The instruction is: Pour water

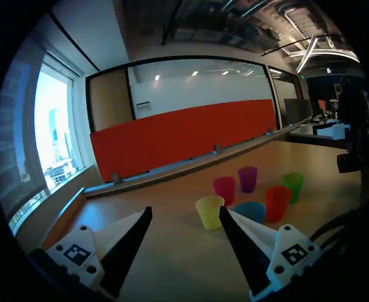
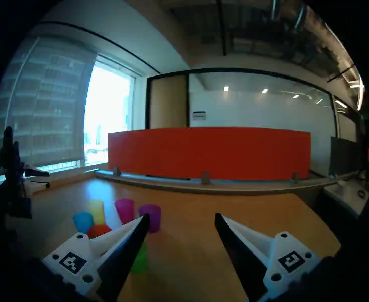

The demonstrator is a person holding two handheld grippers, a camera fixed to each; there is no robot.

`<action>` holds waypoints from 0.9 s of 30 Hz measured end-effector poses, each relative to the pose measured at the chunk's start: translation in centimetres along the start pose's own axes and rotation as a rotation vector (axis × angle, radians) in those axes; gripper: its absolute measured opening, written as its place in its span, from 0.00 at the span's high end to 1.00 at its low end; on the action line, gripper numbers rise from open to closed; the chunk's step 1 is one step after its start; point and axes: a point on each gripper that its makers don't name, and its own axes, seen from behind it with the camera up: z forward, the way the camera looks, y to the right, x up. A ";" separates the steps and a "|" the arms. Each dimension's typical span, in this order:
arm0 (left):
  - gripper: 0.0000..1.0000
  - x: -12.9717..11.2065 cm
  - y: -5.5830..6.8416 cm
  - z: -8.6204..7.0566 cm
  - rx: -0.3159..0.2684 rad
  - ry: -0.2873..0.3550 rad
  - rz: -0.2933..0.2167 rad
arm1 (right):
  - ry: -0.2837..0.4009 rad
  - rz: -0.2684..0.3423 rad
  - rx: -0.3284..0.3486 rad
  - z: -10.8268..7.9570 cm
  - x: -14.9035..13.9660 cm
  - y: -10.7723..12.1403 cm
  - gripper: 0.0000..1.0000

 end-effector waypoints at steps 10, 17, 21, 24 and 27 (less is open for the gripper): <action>0.01 2.1 -2.4 -1.0 0.155 0.098 -0.080 | 0.118 0.047 -0.184 -1.2 2.2 4.1 0.01; 0.01 1.9 -2.5 -0.8 0.206 0.121 -0.139 | 0.147 0.034 -0.275 -2.1 2.5 5.6 0.01; 0.01 1.6 -2.3 -0.4 0.208 0.124 -0.168 | 0.149 0.034 -0.290 -2.2 2.4 5.8 0.01; 0.01 1.5 -2.4 -0.2 0.229 0.130 -0.174 | 0.152 0.042 -0.303 -2.0 2.3 6.0 0.01; 0.01 1.0 -2.4 0.0 0.252 0.131 -0.166 | 0.162 0.054 -0.322 -1.9 2.2 6.4 0.01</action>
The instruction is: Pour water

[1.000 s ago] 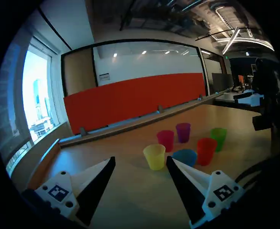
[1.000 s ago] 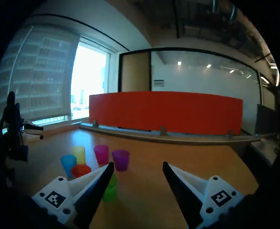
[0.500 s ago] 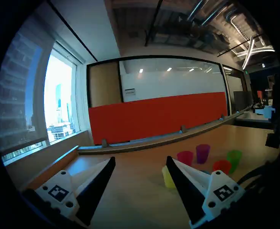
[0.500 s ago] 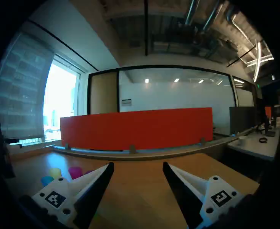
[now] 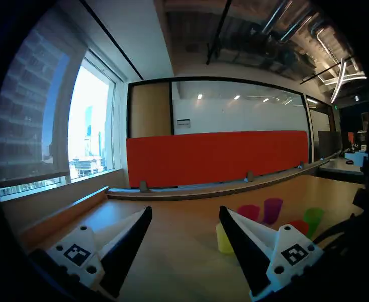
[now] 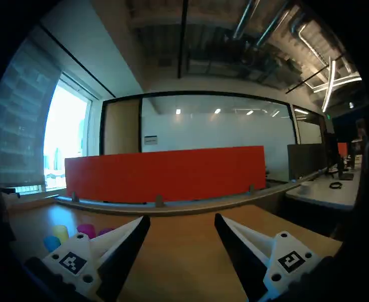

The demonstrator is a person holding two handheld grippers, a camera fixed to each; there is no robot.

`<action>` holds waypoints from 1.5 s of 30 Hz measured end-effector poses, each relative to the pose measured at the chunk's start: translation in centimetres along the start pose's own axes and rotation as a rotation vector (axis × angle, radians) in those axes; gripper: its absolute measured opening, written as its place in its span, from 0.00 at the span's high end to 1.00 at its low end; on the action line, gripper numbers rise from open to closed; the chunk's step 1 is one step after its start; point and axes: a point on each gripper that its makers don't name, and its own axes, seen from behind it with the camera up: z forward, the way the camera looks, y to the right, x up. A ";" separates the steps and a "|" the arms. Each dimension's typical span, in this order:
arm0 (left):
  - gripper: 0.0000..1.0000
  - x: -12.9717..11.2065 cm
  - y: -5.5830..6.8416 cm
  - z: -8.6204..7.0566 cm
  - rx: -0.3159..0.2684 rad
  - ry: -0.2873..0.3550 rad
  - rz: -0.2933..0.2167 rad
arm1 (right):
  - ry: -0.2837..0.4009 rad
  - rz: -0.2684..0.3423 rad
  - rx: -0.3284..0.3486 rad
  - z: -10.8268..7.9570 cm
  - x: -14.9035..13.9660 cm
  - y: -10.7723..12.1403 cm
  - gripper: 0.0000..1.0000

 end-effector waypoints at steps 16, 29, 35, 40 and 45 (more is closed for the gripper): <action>0.01 -3.3 0.3 0.9 0.058 0.022 -0.041 | -0.037 0.016 -0.023 0.9 -1.7 0.3 0.01; 0.01 -4.6 0.3 1.9 0.044 0.044 -0.041 | -0.059 -0.026 -0.024 1.0 -2.4 -0.4 0.01; 0.01 -5.4 0.0 2.3 0.040 0.042 -0.049 | -0.059 -0.016 -0.029 1.1 -2.1 -0.3 0.01; 0.01 -5.6 -0.1 2.4 0.036 0.040 -0.052 | -0.059 -0.005 -0.028 1.2 -1.9 -0.4 0.01; 0.01 -6.0 0.0 2.5 0.031 0.035 -0.054 | -0.059 -0.001 -0.027 1.3 -2.0 -0.4 0.01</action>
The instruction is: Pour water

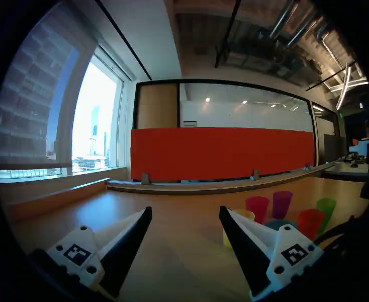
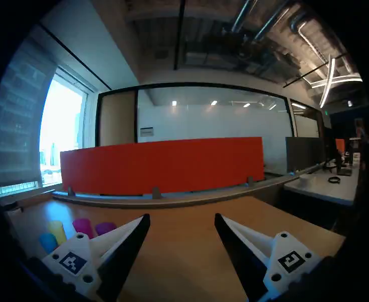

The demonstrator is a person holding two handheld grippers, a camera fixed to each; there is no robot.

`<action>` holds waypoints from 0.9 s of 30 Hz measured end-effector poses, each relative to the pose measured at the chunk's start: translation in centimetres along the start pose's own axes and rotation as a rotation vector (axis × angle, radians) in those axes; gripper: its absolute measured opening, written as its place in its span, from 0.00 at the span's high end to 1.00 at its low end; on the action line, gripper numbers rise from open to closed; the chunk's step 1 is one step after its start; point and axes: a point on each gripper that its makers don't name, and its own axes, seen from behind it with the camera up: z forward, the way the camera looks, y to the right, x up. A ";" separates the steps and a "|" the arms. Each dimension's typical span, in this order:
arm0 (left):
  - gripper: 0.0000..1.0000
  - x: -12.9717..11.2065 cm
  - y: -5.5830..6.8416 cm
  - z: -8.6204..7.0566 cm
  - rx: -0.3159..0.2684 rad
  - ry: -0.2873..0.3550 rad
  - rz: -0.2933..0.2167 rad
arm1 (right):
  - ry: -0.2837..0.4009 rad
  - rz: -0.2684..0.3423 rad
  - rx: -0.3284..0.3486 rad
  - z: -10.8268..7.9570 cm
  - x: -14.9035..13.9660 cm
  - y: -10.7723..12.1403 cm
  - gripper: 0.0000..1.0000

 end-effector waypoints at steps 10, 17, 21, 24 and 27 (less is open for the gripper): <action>0.01 -0.6 0.1 0.2 -0.006 -0.028 -0.006 | 0.002 -0.002 0.001 0.1 0.3 0.0 0.01; 0.01 -1.3 0.3 0.3 -0.014 -0.054 -0.005 | 0.004 0.000 0.006 0.1 0.3 -0.2 0.01; 0.01 -1.5 0.3 0.4 -0.015 -0.059 -0.005 | 0.004 0.001 0.007 0.0 0.3 -0.3 0.01; 0.01 -1.5 0.3 0.4 -0.015 -0.060 -0.005 | 0.005 0.004 0.010 0.0 0.4 -0.3 0.01; 0.01 -1.5 0.3 0.5 -0.016 -0.062 -0.004 | 0.006 0.004 0.012 -0.1 0.3 -0.3 0.01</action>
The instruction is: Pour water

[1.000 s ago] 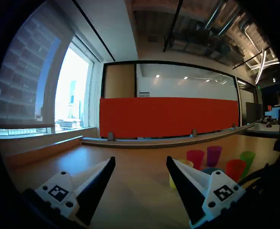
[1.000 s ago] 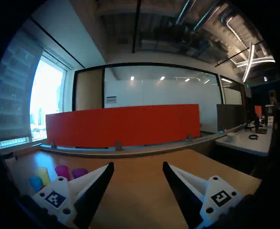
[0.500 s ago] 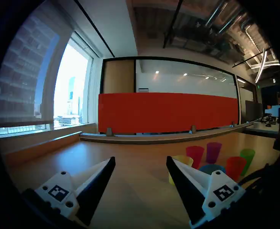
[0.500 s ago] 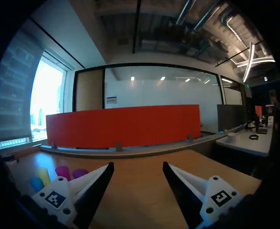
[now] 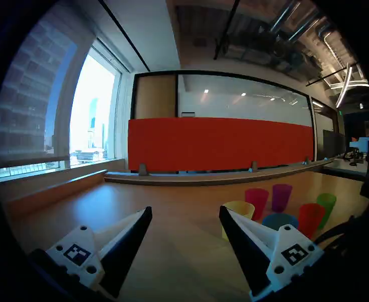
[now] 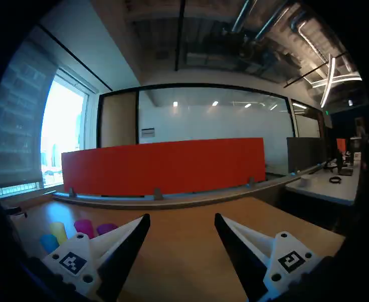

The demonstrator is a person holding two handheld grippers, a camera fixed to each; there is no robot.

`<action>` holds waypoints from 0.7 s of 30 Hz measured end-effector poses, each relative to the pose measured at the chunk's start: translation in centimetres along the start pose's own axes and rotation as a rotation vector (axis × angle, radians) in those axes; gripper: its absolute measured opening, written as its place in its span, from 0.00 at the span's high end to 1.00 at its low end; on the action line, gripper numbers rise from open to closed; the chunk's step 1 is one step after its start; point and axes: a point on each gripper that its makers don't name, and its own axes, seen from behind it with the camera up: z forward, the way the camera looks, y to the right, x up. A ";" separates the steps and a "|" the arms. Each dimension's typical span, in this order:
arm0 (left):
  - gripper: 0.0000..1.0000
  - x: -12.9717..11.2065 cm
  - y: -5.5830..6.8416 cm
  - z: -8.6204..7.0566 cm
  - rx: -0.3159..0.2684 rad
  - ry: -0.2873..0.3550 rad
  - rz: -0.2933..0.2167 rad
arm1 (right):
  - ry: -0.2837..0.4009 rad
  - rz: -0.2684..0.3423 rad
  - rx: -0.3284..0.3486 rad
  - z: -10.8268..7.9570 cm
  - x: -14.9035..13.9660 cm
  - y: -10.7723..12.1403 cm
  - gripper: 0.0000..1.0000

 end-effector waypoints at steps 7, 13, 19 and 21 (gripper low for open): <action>0.01 0.0 0.1 0.1 -0.002 -0.001 0.000 | 0.000 -0.011 0.011 -0.2 -0.2 -0.2 0.01; 0.01 0.0 0.1 0.0 -0.002 -0.002 0.000 | 0.009 -0.028 0.036 -0.4 -0.2 -0.8 0.01; 0.01 0.0 0.0 0.0 -0.002 -0.002 0.001 | 0.013 -0.054 0.051 -0.5 -0.5 -1.2 0.01; 0.01 0.0 0.0 0.0 -0.002 -0.002 0.001 | 0.014 -0.065 0.057 -0.5 -0.8 -1.3 0.01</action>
